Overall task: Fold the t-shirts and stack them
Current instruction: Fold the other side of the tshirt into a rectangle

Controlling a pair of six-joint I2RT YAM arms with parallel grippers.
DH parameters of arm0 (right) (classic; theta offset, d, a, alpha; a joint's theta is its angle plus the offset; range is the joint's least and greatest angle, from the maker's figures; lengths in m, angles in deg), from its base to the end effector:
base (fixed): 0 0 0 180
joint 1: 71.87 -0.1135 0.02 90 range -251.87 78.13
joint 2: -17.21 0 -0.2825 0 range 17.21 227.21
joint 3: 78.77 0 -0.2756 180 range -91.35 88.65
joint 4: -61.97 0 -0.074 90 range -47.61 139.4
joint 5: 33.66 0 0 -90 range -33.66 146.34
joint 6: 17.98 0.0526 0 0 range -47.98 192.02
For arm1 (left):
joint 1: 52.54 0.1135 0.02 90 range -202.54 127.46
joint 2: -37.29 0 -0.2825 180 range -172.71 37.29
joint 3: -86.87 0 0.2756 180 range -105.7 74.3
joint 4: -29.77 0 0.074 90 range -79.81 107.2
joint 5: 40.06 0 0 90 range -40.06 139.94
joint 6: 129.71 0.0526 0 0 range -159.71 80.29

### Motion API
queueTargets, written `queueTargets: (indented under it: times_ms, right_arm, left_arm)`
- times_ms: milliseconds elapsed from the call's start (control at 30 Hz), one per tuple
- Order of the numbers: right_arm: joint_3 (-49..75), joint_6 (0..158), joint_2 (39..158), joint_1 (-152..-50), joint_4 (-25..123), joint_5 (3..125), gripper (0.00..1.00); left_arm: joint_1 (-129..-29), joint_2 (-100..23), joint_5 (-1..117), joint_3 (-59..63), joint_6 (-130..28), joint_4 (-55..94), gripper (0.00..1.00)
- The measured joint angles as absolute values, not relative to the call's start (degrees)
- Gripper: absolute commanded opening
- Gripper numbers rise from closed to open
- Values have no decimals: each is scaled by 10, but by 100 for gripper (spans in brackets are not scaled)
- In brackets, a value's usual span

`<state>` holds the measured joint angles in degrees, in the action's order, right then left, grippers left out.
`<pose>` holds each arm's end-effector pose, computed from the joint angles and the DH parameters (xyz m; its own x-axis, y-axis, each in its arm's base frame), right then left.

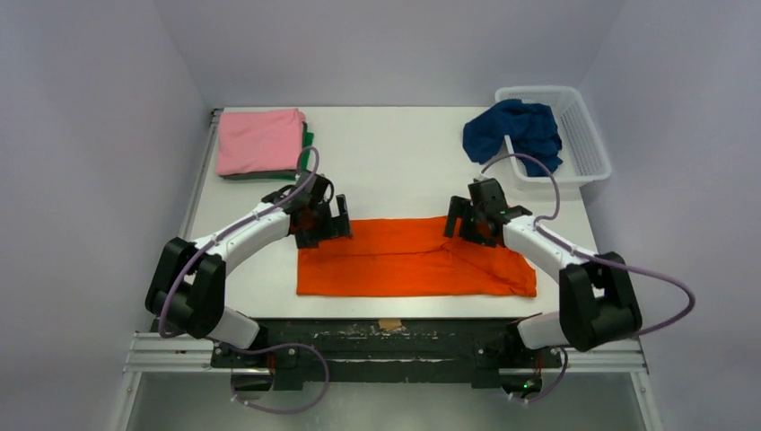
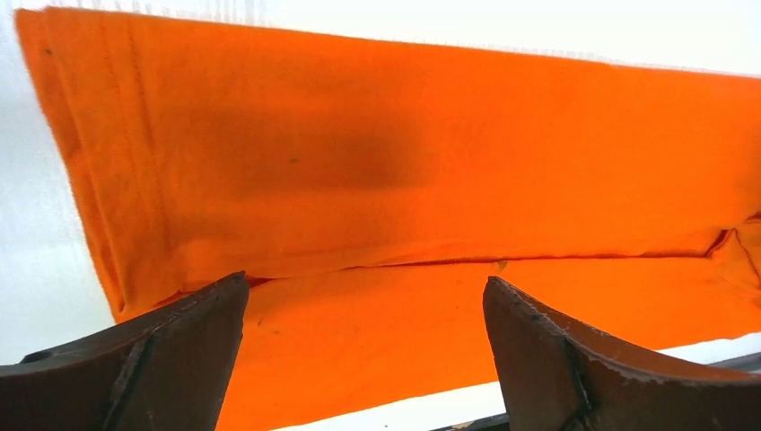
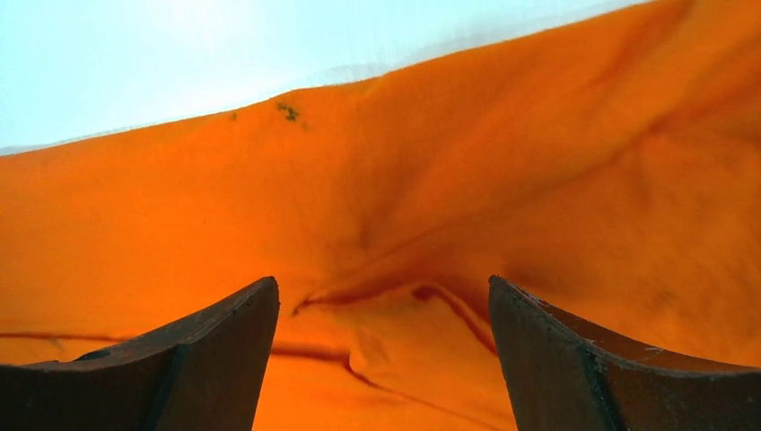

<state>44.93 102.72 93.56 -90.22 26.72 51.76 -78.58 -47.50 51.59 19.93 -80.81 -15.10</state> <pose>0.2711 0.0855 0.1896 -0.8092 0.2678 -0.5230 0.1657 0.9580 0.2342 0.2821 -0.1395 0.1979 -0.8980 -0.2926 -0.3286 -0.1853 0.9289 -0.3206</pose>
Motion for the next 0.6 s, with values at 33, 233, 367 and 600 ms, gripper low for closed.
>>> queueTargets:
  times_ms: [33,233,367,600]
  right_arm:
    - [445,1023,961,-902,279,526,84]
    - [444,1007,1012,-902,308,550,79]
    - [474,1004,967,-905,318,592,78]
    - [567,1007,775,-940,256,664,78]
  left_arm:
    - [-786,-476,520,203,-808,-147,100]
    - [-786,-474,526,218,-808,-131,100]
    - [-786,-474,524,218,-808,-126,100]
    - [-786,-473,511,218,-806,-125,100]
